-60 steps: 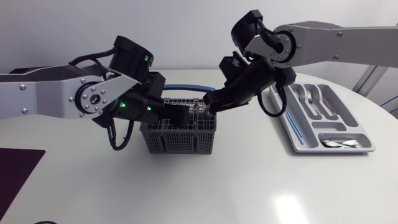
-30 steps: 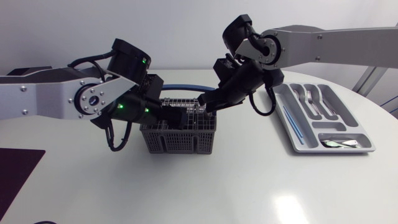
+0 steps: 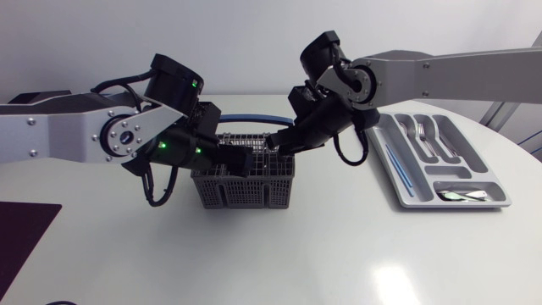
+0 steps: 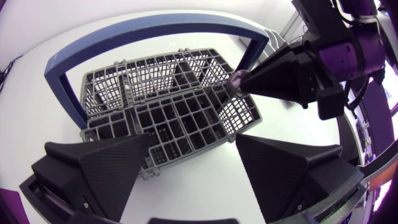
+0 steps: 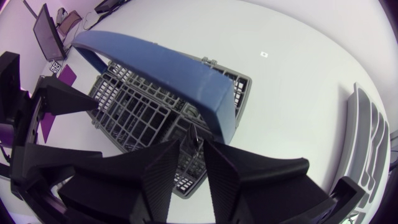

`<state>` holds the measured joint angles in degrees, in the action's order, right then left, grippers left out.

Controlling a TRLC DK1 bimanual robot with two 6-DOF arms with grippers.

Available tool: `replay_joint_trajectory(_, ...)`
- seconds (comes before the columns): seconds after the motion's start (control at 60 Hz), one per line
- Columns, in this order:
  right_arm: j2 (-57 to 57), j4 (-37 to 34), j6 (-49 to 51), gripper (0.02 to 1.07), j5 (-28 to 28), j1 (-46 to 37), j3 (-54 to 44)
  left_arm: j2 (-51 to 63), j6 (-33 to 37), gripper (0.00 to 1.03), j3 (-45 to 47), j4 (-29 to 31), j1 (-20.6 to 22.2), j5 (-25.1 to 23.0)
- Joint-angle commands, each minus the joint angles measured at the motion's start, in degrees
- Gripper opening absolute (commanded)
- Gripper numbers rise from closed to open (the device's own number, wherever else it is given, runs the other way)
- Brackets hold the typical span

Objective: Unload the cutlery basket into the drawer organizer.

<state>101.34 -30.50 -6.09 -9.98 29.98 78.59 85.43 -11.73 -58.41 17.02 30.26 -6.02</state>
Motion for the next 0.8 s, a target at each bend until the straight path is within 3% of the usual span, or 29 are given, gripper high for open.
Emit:
replay_joint_trajectory(0.0, 0.61, 1.50, -1.65, 0.32, 0.75, 0.70, -2.74, -1.32, 1.27, 0.96, 1.81, -0.23, -0.20, -0.57)
replay_joint_trajectory(0.25, -1.14, 6.68, -1.91, 0.26, 2.42, 1.93, -6.96, -1.49, 1.09, 0.96, 1.90, -0.23, 0.15, -0.57)
replay_joint_trajectory(0.783, -5.63, 15.30, -2.61, 0.26, 5.32, 2.98, -12.67, -2.02, 0.83, 0.96, 2.60, -0.32, 0.32, -0.57)
